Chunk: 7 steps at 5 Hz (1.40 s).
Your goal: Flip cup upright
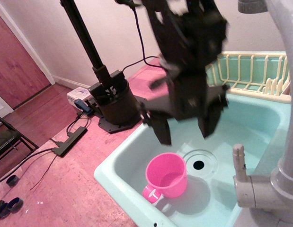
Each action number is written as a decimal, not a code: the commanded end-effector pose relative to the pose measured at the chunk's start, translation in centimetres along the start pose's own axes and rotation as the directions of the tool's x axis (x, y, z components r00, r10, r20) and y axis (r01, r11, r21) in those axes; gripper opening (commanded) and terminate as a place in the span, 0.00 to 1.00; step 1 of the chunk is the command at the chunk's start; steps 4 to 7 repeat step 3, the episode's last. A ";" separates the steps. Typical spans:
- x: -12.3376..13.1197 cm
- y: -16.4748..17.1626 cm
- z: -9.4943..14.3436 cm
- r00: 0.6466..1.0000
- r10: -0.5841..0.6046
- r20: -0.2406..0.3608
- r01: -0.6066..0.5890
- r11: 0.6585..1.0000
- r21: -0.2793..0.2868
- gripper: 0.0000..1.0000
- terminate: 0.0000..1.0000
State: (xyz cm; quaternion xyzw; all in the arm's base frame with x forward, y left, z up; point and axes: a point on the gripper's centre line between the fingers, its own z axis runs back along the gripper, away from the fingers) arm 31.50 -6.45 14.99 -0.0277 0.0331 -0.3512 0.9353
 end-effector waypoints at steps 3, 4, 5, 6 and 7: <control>-1.2 -1.2 4.2 0.995 -0.004 0.096 -0.004 0.996 0.086 1.00 1.00; -1.2 -1.2 4.2 0.995 -0.004 0.096 -0.004 0.996 0.086 1.00 1.00; -1.2 -1.2 4.2 0.995 -0.004 0.096 -0.004 0.996 0.086 1.00 1.00; -1.2 -1.2 4.2 0.995 -0.004 0.096 -0.004 0.996 0.086 1.00 1.00; -1.2 -1.2 4.2 0.995 -0.004 0.096 -0.004 0.996 0.086 1.00 1.00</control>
